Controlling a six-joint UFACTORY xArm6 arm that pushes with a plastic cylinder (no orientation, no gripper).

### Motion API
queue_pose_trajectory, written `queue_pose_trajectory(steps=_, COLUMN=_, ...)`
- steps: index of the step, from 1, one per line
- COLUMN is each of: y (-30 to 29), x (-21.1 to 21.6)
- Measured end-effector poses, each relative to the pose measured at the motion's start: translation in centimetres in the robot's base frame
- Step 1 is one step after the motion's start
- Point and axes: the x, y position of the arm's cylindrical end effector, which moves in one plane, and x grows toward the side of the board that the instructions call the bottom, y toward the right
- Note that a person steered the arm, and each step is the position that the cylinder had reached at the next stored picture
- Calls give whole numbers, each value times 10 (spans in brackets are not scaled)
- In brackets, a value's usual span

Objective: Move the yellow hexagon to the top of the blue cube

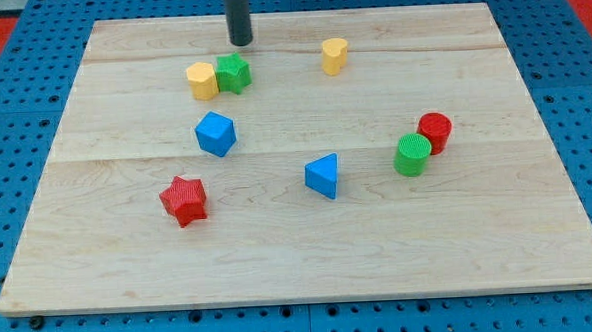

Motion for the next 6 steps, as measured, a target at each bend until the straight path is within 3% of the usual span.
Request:
queue_pose_trajectory(steps=1, y=-41, x=25)
queue_pose_trajectory(steps=3, y=-17, x=94)
queue_pose_trajectory(steps=6, y=-92, x=132)
